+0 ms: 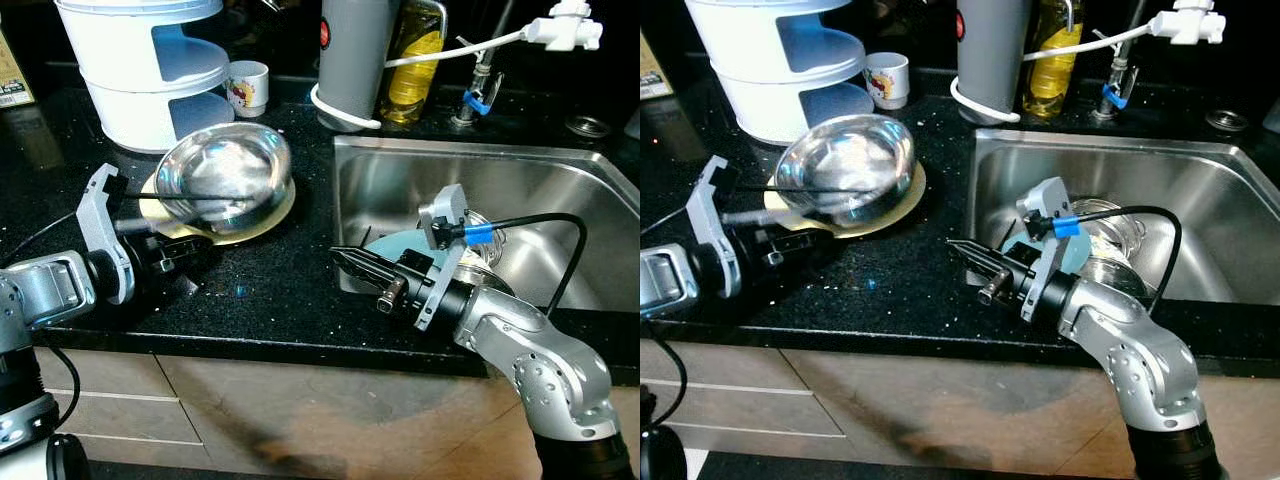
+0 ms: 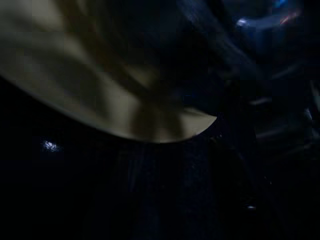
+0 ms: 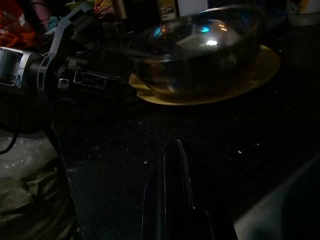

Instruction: Kitchen organization

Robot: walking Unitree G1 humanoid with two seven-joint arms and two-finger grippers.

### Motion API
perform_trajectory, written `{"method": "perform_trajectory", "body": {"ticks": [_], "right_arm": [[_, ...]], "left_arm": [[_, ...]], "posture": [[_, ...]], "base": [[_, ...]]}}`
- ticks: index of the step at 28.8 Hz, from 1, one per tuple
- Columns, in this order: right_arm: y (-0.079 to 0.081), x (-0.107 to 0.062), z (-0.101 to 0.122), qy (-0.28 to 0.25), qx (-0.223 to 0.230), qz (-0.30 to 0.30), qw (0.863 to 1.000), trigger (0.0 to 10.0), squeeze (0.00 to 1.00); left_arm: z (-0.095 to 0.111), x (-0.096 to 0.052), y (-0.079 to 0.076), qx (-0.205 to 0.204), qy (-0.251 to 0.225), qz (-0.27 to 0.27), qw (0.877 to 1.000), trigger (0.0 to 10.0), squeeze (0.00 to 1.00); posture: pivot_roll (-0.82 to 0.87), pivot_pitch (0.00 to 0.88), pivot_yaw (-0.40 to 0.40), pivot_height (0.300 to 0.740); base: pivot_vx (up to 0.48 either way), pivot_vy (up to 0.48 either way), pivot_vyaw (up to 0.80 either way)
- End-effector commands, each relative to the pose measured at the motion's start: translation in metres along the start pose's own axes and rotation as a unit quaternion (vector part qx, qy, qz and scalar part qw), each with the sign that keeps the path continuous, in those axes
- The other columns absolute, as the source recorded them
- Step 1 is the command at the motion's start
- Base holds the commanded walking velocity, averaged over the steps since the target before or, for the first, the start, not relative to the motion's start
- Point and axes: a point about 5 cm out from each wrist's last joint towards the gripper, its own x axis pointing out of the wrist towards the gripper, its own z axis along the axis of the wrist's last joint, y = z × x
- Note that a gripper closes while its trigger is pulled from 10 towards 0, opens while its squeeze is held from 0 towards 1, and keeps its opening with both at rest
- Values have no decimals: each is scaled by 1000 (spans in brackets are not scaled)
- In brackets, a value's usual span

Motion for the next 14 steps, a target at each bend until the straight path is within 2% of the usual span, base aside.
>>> {"method": "perform_trajectory", "body": {"ticks": [1, 4, 8, 10, 12, 14], "right_arm": [[-1, -1, -1, 9, -1, 1, 1000, 10000, 0], [-1, -1, -1, 10, -2, 2, 1000, 10000, 0], [-1, -1, 0, 9, -3, 4, 1000, 10000, 0], [-2, -1, 0, 10, -4, 4, 1000, 10000, 0], [-2, -1, 0, 10, -4, 4, 1000, 10000, 0], [-2, -1, 0, 10, -4, 4, 1000, 10000, 0]], "left_arm": [[-29, 3, 25, -35, 81, 81, 993, 10000, 0], [-28, 3, 26, -35, 80, 86, 993, 10000, 0], [-25, 0, 20, -16, 87, 63, 994, 10000, 0], [-21, -3, 13, 8, 81, 33, 996, 10000, 0], [-20, -5, 11, 18, 80, 29, 996, 10000, 0], [-11, -11, 11, 52, 60, 24, 997, 10000, 0]], "posture": [[56, 192, -33, 740], [56, 190, -34, 740], [55, 190, -34, 740], [55, 189, -35, 740], [53, 193, -33, 740], [53, 193, -33, 740]], "base": [[0, 0, 0], [0, 0, 0], [0, 0, 0], [0, 0, 0], [0, 0, 0], [0, 0, 0]]}}
